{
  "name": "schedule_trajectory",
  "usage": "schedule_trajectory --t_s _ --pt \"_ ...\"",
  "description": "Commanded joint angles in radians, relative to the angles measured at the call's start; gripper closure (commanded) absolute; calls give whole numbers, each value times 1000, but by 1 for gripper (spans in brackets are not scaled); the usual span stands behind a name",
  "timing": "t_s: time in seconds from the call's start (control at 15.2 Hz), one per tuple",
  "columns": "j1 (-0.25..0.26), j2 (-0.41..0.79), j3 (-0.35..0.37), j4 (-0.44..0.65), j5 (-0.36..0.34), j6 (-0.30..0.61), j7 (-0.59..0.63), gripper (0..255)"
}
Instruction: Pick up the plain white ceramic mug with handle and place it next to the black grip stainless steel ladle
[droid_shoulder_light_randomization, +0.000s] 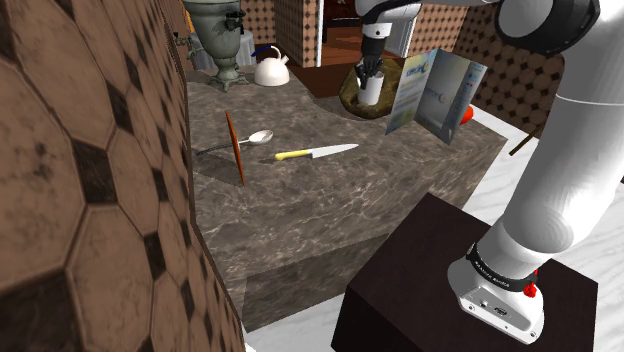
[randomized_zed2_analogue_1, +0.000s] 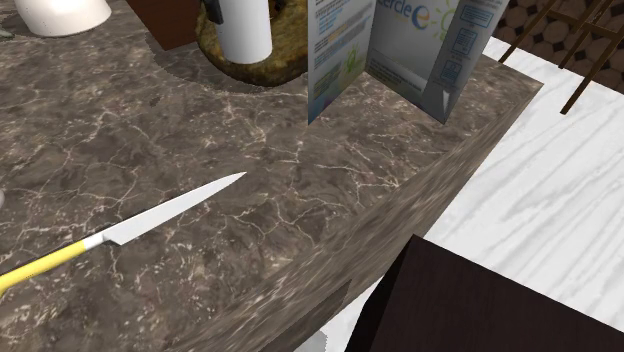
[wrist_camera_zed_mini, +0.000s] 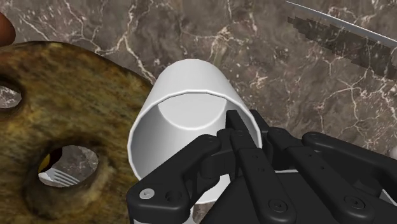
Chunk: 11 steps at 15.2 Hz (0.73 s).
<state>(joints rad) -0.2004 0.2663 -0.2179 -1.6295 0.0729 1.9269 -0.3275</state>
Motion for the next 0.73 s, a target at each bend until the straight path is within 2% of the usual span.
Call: schedule_trajectory --t_s 0.0,0.59,0.66 --pt "1 -3 0 26 -1 -28 3 255" --pt "-2 -7 -2 130 -4 -136 6 255" --pt "11 -3 6 135 -6 -138 28 255"
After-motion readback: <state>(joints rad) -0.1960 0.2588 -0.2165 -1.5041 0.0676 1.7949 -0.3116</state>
